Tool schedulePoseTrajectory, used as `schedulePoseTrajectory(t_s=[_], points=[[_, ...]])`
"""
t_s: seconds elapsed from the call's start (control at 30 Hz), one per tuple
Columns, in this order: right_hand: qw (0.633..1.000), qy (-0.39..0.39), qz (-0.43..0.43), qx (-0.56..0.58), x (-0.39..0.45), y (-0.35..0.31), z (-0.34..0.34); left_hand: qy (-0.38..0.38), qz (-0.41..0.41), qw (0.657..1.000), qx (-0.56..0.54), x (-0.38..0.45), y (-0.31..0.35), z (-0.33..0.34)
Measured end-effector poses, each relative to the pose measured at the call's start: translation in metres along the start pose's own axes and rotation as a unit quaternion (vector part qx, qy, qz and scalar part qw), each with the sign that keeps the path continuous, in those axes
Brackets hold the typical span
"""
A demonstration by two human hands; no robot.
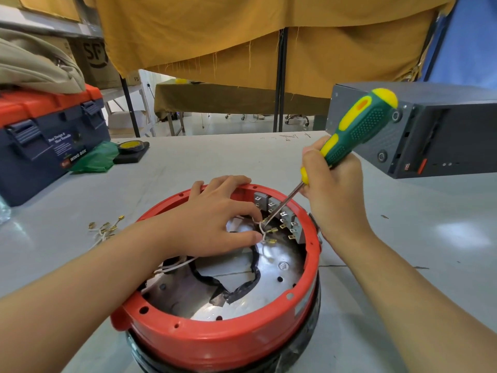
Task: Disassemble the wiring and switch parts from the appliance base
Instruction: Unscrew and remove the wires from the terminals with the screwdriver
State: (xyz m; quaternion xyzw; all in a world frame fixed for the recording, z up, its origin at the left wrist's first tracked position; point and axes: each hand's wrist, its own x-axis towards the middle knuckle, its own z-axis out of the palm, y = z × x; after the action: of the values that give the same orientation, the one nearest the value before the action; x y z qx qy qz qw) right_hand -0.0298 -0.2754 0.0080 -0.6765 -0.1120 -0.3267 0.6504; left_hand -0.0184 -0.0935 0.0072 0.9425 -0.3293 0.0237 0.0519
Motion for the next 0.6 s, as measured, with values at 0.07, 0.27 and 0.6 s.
schedulePoseTrajectory(t_s=[0.07, 0.27, 0.6], points=[[1.0, -0.01, -0.021, -0.018, -0.002, -0.001, 0.003, 0.004, 0.0, 1.0, -0.011, 0.0, 0.0, -0.001], [0.999, -0.005, -0.033, -0.008, -0.002, -0.004, -0.003, 0.006, 0.002, 1.0, -0.017, 0.0, 0.0, 0.0], [0.997, 0.006, -0.072, 0.016, 0.003, -0.011, -0.011, 0.008, 0.007, 0.999, -0.046, 0.001, -0.003, -0.001]])
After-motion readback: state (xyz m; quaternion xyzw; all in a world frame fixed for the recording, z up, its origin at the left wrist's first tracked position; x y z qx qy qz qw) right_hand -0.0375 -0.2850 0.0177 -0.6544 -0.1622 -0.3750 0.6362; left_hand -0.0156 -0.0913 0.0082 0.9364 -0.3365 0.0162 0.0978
